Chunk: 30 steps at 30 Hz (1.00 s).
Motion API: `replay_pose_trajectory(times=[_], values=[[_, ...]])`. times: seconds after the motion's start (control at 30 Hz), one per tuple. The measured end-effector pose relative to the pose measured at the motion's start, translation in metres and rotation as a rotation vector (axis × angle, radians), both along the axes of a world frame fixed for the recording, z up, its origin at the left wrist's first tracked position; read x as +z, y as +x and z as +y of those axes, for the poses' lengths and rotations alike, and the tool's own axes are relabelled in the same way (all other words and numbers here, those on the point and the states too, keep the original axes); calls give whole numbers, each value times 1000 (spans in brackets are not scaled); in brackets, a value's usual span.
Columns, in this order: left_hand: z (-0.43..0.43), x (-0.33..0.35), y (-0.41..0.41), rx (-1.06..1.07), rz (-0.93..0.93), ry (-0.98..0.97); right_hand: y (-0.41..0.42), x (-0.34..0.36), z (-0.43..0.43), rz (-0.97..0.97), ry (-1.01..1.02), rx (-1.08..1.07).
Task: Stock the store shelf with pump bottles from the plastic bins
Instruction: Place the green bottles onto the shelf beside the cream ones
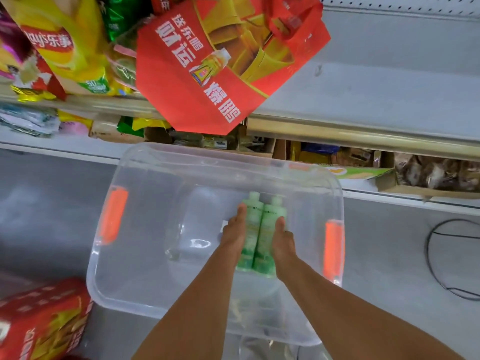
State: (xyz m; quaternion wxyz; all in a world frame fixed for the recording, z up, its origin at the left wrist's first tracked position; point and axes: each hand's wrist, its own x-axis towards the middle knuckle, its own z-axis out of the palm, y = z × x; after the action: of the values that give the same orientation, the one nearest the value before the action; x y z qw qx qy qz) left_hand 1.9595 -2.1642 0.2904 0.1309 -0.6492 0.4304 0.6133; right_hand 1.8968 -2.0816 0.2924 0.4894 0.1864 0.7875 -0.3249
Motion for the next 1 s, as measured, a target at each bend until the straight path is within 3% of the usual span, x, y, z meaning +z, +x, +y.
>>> replay_pose_trajectory(times=[0.13,0.33,0.53,0.8,1.0], values=[[1,17,6,7,17,23,7,14,5,-45,-48,-60],[3,83,31,91,79,41,3,70,11,-76,-185,29],[14,160,45,127,268,58,0,149,25,-133,-354,78],[35,248,26,149,456,-1,-39,259,55,-24,-604,133],[59,308,-26,153,563,-41,-94,321,87,86,-665,137]])
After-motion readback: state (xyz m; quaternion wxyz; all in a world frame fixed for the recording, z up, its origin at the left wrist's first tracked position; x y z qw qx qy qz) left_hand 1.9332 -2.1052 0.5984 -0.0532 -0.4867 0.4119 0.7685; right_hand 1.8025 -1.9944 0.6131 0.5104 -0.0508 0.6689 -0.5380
